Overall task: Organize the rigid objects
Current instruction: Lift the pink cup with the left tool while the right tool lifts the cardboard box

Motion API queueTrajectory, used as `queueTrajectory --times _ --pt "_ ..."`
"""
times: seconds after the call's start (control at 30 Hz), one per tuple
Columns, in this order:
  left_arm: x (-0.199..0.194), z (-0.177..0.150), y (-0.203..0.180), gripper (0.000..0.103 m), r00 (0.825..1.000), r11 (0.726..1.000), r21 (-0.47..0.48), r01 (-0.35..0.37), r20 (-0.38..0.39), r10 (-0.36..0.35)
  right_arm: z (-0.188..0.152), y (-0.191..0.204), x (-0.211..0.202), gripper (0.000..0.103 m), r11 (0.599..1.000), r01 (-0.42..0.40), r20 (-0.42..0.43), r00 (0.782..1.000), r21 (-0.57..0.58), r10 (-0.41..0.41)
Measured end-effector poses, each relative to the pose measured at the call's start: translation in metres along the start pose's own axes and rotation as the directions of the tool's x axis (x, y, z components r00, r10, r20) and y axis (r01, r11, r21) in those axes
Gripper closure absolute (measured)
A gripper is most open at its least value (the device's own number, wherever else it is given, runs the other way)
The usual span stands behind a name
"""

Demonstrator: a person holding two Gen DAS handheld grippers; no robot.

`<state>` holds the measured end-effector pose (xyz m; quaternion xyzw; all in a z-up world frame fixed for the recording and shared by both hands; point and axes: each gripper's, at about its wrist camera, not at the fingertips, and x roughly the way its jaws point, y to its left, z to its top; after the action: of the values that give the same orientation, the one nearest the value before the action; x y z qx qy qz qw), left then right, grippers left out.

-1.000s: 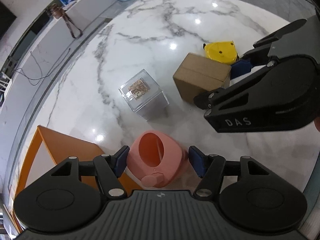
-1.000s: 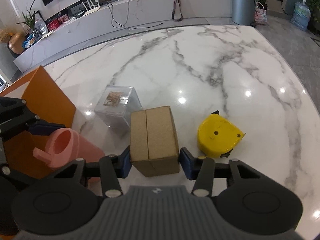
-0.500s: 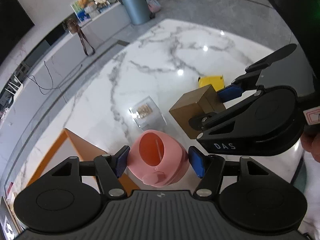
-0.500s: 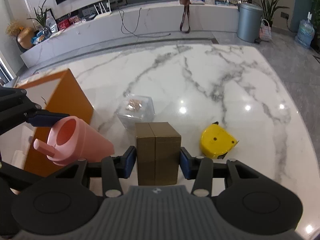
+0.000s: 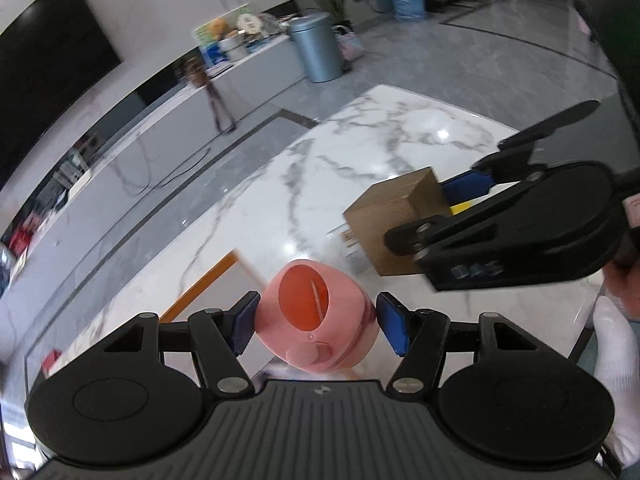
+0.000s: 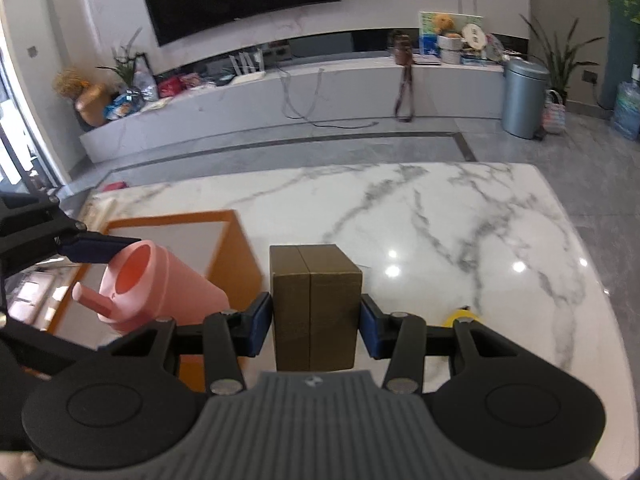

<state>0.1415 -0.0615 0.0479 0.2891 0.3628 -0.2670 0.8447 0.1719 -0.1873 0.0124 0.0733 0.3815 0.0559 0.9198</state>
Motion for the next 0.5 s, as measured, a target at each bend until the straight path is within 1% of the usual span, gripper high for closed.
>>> queueTrajectory --times 0.13,0.27,0.4,0.5 --pt "-0.008 -0.018 0.027 0.030 0.999 0.998 -0.058 -0.037 -0.022 0.036 0.005 0.025 -0.006 0.057 0.997 -0.069 0.007 0.998 -0.020 0.069" --pt "-0.010 -0.036 0.048 0.030 0.997 0.994 -0.088 -0.068 -0.042 0.064 0.006 0.052 -0.004 0.057 0.990 -0.123 0.002 0.992 -0.068 0.124" --pt "-0.005 -0.053 0.064 0.031 0.995 0.992 -0.094 -0.080 -0.067 0.073 0.004 0.075 0.007 0.057 0.984 -0.161 -0.031 0.987 -0.081 0.159" --pt "0.008 -0.065 0.071 0.031 0.991 0.994 -0.072 -0.087 -0.105 0.079 0.004 0.092 0.017 0.057 0.979 -0.183 -0.044 0.983 -0.095 0.180"
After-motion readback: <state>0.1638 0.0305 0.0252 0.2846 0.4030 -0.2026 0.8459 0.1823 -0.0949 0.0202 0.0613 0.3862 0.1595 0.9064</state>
